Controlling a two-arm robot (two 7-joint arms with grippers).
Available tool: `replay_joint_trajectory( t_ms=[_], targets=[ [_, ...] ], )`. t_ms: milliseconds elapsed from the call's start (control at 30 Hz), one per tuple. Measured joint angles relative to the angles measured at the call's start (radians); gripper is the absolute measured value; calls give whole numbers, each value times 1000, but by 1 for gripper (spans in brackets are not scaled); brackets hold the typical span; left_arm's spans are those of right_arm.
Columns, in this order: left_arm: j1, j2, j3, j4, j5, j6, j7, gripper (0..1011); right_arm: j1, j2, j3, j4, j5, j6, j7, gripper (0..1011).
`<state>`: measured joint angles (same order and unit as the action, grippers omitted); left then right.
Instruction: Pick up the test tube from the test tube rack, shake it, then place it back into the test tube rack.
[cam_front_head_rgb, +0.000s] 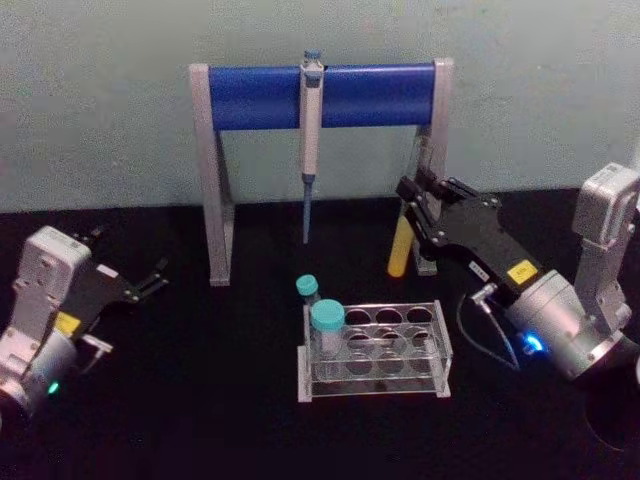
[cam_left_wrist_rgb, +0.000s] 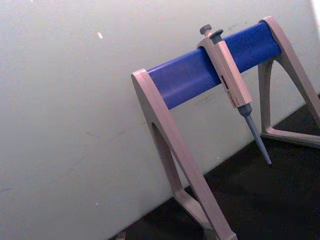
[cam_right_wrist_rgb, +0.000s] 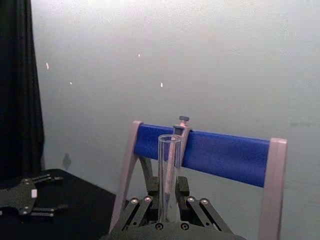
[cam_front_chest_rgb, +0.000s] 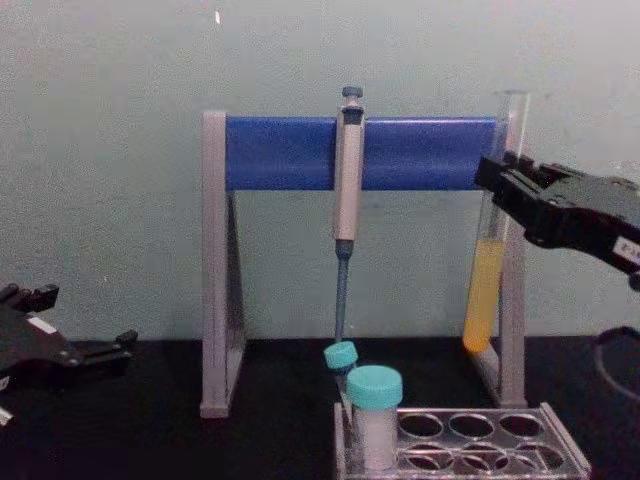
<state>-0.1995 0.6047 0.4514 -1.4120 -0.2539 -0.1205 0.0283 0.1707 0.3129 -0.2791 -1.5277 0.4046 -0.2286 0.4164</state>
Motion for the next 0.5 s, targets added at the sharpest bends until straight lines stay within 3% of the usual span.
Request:
replay_joint_trajectory(
  t_ms=[233,500],
  targets=[
    [0,0,0,0,0,0,0,1001,-29,17,18,-34,-18,9,-15,228],
    [0,0,0,0,0,0,0,1001,-97,54,43,-115,-39,40,-30,228]
  ],
)
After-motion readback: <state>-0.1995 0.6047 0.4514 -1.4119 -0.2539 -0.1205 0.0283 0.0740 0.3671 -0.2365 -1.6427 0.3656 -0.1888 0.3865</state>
